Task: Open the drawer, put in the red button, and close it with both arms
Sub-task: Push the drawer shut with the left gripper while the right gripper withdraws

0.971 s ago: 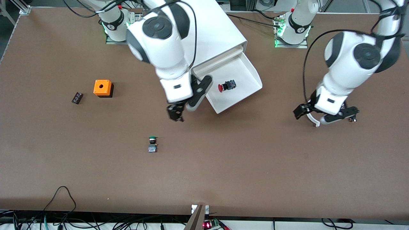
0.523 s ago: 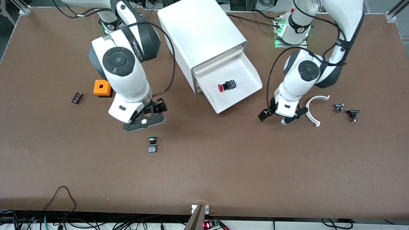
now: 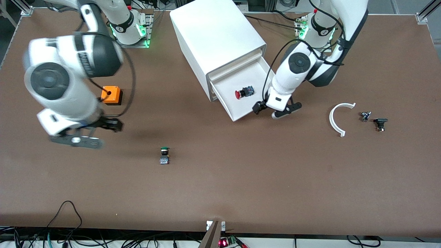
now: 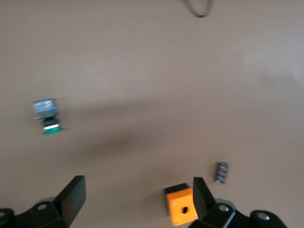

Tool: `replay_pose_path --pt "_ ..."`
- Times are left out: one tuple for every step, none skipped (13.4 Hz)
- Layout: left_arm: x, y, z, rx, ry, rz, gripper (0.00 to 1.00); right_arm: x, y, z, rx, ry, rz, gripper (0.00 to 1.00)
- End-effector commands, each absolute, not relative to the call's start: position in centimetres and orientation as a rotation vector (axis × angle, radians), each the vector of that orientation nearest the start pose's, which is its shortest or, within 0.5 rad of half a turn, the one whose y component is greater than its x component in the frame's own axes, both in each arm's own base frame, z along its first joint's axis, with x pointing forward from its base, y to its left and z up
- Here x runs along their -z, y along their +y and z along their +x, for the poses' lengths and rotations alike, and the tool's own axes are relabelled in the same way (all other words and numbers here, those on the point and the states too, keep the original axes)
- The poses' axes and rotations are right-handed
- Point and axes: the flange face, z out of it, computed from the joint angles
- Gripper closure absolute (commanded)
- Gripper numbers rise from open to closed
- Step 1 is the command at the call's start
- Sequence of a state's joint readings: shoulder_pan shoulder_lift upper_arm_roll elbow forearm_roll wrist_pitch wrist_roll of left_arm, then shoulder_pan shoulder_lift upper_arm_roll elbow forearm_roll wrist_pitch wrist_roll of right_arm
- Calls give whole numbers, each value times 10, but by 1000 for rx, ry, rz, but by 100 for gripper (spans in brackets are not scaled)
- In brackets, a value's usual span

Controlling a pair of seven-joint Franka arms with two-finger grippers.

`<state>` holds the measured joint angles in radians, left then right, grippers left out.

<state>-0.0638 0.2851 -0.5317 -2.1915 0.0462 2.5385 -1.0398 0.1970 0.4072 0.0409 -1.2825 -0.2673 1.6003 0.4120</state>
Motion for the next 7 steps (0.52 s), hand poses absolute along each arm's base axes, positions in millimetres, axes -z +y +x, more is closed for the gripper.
replay_pose_path --pt "-293 -339 435 -27 -573 -3211 0 -530 53 630 -111 158 -3362 0" --pt "-296 -348 425 -43 -528 -3209 0 -533 30 624 -114 135 -3356 0" --pt "-296 -354 416 -67 -492 -3197 0 -539 10 617 -109 94 -3336 0" --pt "-296 -358 409 -91 -468 -3184 0 -544 -3 607 -120 23 -3276 0" --pt "-296 -366 401 -103 -433 -3185 0 -546 -21 600 -124 47 -3215 0" --pt "-297 -374 392 -112 -398 -3186 0 -544 -27 595 -136 63 -3206 0" --pt "-297 -379 384 -129 -366 -3178 0 -547 -29 590 -135 49 -3204 0"
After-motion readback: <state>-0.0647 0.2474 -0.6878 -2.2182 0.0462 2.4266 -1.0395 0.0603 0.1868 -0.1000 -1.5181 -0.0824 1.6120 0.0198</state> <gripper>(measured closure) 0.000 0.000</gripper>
